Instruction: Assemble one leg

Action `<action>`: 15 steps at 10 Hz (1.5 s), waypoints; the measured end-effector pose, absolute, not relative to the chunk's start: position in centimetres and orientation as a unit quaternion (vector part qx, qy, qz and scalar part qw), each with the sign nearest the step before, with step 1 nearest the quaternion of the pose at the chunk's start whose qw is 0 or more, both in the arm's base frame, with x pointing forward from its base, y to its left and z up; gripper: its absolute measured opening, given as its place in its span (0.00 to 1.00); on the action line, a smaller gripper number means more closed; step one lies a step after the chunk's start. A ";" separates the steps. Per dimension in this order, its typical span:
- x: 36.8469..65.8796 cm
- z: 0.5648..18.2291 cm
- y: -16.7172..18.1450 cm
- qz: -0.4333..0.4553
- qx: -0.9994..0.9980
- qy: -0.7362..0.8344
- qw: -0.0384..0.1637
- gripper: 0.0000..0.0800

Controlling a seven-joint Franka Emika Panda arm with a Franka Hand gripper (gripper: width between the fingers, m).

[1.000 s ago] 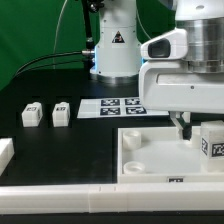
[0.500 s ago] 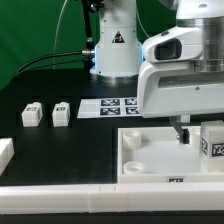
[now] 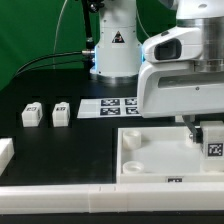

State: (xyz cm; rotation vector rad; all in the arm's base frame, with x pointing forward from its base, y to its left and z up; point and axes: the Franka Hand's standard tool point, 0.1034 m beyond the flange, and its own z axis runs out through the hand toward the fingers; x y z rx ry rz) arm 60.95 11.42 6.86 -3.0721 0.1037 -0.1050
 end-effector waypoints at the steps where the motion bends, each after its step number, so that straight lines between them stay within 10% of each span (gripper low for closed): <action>1: 60.9 6.9 11.4 -0.033 -0.997 0.053 0.034 0.36; 15: 60.8 6.8 11.9 0.002 -0.760 0.648 0.060 0.37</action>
Offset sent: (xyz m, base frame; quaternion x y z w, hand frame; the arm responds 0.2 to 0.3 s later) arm 0.0032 -0.0032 -0.0038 0.0162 -0.0136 0.2162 0.9761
